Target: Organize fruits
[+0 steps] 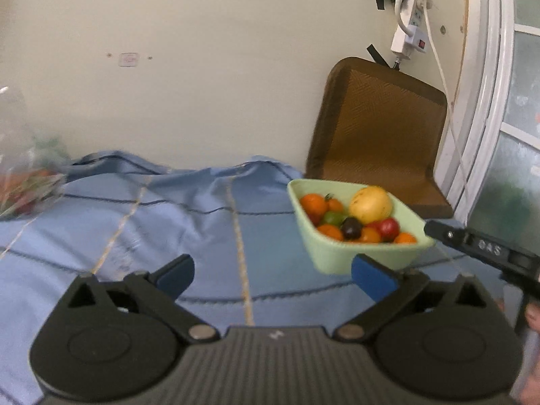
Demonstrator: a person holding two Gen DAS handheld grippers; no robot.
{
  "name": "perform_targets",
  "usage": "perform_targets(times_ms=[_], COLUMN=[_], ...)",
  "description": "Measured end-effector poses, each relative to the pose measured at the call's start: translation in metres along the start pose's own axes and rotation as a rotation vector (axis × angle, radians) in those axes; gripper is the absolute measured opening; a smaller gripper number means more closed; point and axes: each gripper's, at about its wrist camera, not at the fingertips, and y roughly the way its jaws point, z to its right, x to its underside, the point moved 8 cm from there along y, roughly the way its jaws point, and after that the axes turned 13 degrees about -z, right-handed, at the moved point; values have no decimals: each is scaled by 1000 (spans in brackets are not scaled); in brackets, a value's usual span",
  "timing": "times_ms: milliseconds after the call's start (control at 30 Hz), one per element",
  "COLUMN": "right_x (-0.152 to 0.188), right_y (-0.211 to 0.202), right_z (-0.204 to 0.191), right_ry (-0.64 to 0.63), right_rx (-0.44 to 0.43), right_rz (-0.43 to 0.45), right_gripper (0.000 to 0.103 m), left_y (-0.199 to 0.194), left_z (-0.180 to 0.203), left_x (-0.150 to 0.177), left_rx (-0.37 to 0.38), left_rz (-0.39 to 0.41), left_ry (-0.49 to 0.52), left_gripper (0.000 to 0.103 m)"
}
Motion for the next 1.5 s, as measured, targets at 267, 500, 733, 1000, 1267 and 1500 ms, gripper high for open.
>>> perform_targets(times_ms=[267,500,733,1000,1267,1500], right_x=[51,68,75,75,74,75], right_y=[-29,-36,-43,-45,-46,-50], right_z=[-22,-27,-18,-21,-23,-29], right_ry=[70,47,80,69,70,32], right_rx=[-4,61,91,60,8,11], right_rz=[-100,-126,-123,-125,-125,-107], right_gripper=[52,52,52,52,58,58], left_y=[-9,9,1,-4,-5,-4], left_z=[-3,18,24,19,11,20], left_x=[27,32,35,36,36,43], left_rx=[50,-9,-50,-147,-215,-291], left_rz=[35,46,98,128,131,106], left_ry=[-21,56,109,117,92,149], left_gripper=[103,103,103,103,103,103])
